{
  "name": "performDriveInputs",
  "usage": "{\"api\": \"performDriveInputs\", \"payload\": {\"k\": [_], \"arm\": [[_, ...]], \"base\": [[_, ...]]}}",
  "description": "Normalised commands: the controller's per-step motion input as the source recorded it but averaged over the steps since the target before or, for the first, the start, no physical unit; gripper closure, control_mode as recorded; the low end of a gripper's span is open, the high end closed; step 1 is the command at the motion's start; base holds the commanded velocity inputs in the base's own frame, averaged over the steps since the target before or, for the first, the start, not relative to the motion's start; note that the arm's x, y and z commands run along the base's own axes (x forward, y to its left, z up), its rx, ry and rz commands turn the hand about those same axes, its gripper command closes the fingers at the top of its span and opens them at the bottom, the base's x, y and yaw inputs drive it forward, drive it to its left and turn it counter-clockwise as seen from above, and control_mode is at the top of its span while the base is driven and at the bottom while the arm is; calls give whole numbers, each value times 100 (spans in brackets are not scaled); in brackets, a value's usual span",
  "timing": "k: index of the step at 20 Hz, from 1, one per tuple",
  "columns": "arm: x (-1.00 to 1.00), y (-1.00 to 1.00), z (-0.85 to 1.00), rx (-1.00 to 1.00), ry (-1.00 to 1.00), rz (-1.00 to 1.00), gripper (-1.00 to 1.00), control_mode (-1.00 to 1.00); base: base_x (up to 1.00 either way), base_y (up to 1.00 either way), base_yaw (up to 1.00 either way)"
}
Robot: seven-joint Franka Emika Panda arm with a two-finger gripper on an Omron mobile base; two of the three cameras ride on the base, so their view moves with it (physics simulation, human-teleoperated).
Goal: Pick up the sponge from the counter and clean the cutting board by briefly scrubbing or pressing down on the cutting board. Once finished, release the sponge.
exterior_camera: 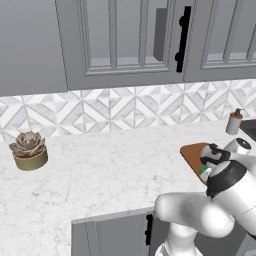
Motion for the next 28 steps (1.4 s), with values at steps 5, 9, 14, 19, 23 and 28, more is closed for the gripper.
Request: {"api": "performDriveInputs", "payload": {"k": [5,9,14,19,23,28], "arm": [[1,-53,-6,0,0,2,100,-100],[0,-65,-3,0,0,0,100,-100],[0,-73,-3,0,0,0,100,-100],[-30,-71,0,0,0,0,100,-100],[-40,-61,-11,0,0,0,100,-100],[-5,-60,-24,0,2,0,100,-100]], "base": [[0,0,0],[0,0,0],[0,0,0],[0,0,0],[0,0,0],[0,0,0]]}}
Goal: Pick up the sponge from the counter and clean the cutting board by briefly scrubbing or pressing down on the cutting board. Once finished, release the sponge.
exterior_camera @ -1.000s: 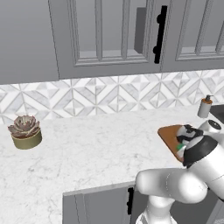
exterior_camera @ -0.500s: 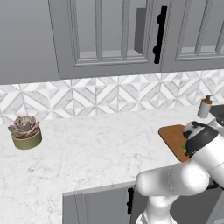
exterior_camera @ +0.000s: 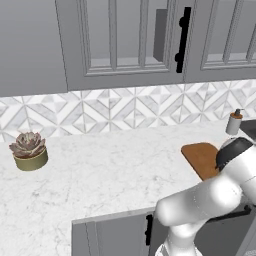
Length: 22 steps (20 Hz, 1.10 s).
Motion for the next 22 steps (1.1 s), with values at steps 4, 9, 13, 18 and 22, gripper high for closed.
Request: {"api": "performDriveInputs", "payload": {"k": [4,9,13,18,22], "arm": [[2,-52,-31,0,5,0,100,-100],[0,-49,-35,-4,1,0,100,-100],[1,-22,-44,-9,1,0,100,-100],[14,17,-39,-3,0,0,100,-100],[-7,96,-1,-1,-11,4,100,-100]], "base": [[0,0,0],[0,0,0],[0,0,0],[0,0,0],[0,0,0]]}}
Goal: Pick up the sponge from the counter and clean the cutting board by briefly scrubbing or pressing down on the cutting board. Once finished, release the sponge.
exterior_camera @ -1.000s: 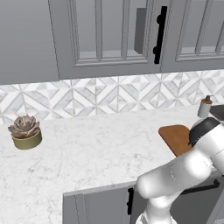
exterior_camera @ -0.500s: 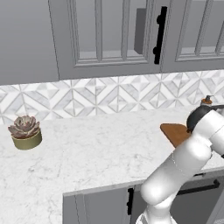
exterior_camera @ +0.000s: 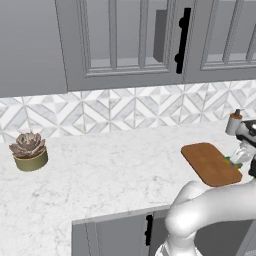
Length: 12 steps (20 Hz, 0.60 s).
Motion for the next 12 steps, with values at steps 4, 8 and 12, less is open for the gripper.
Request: {"api": "performDriveInputs", "payload": {"k": [4,8,12], "arm": [[-4,100,31,-17,-7,19,100,-100],[0,100,21,-13,0,21,100,-100],[16,100,9,-6,0,12,100,-100]], "base": [[0,0,0],[0,0,0],[0,0,0]]}}
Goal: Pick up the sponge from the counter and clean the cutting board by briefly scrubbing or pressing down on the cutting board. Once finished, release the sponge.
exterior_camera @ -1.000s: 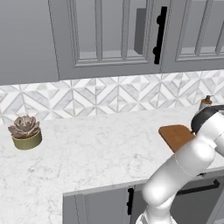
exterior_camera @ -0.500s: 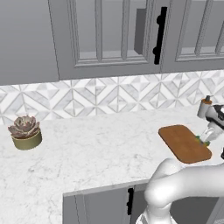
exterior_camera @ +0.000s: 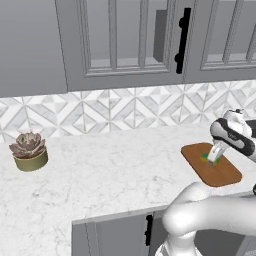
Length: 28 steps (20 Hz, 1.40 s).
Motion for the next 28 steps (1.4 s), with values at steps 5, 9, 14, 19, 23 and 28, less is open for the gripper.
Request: {"api": "performDriveInputs", "payload": {"k": [5,9,14,19,23,28], "arm": [[22,100,7,1,0,6,100,-100],[49,100,21,8,0,1,100,-100],[46,100,9,10,0,2,100,-100],[14,91,-17,3,3,6,-100,-100],[25,47,-46,-17,3,3,-100,-100],[16,2,-34,-14,-2,0,-100,-100]], "base": [[0,0,0],[0,0,0],[0,0,0],[0,0,0],[0,0,0],[0,0,0]]}}
